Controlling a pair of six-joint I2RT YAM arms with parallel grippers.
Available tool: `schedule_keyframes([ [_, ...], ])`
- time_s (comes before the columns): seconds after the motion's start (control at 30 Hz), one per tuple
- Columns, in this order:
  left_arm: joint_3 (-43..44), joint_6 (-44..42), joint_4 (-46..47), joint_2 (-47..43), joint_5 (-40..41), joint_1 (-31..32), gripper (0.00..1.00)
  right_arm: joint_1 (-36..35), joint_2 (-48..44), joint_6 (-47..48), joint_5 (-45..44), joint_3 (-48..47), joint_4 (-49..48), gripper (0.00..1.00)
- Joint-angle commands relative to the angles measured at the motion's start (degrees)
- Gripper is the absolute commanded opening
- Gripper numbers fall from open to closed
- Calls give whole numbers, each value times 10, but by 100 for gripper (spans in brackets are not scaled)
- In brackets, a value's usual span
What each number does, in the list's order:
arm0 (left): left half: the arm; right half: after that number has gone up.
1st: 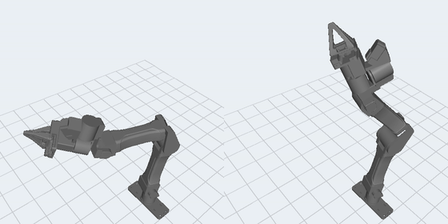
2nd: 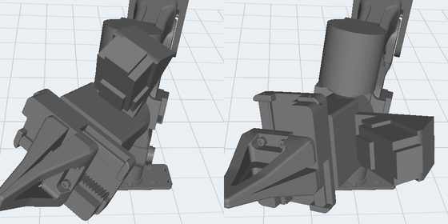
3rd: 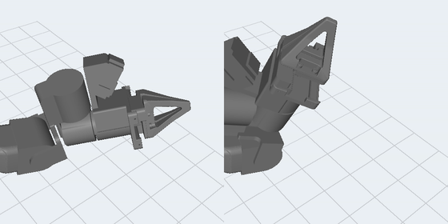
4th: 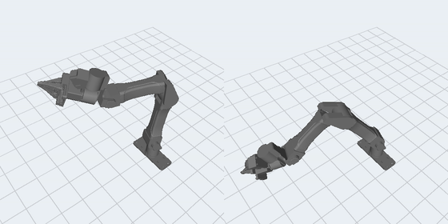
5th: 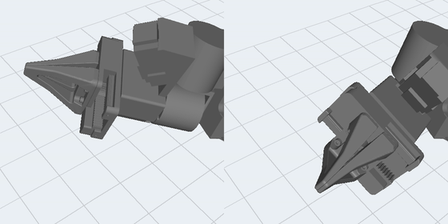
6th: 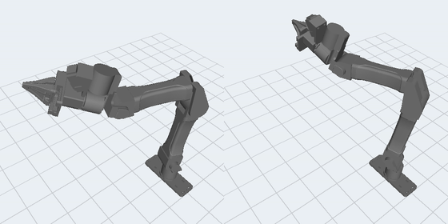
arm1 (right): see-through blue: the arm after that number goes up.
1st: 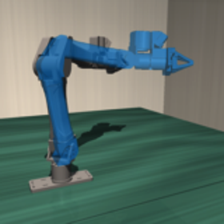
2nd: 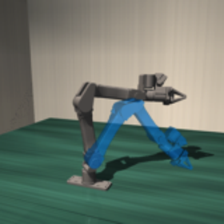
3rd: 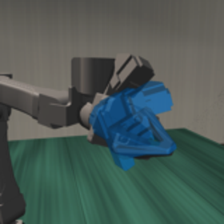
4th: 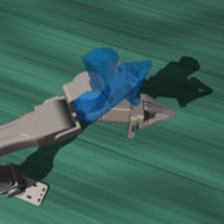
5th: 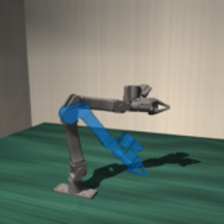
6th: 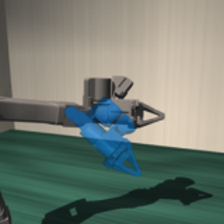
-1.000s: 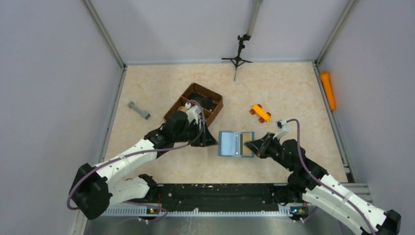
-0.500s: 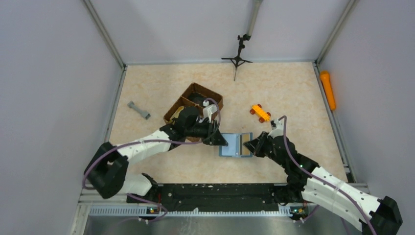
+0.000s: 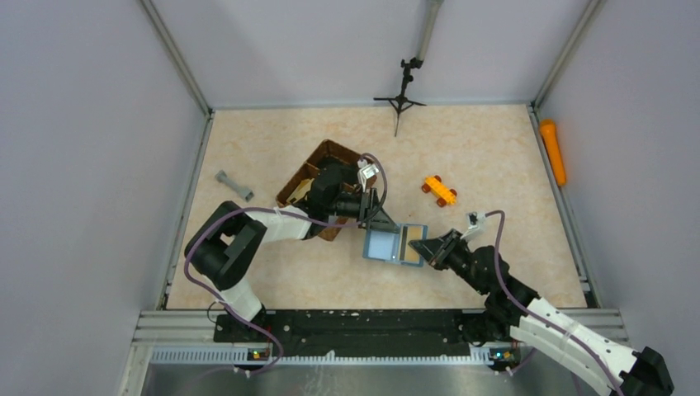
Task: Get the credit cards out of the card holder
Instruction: Remove the credit card from the card holder.
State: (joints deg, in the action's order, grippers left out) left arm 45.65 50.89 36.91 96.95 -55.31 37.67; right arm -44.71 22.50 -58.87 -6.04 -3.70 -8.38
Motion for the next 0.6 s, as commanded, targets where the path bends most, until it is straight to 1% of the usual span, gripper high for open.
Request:
schedule_keyframes([
  [0.0,-17,52,131,11,-54,-7,38,5,-20,-22,9,0,-99,0],
  [0.1,-32,85,183,17,-70,-15,42,5,-22,-15,9,-5,-99,0],
  [0.23,-28,58,135,15,-70,-17,43,5,-22,-7,8,-7,-105,0],
  [0.4,-28,55,131,17,-68,-17,40,5,-13,-6,9,-13,-123,0],
  [0.57,-28,57,128,26,-66,-16,40,5,10,-11,24,-22,-146,0],
])
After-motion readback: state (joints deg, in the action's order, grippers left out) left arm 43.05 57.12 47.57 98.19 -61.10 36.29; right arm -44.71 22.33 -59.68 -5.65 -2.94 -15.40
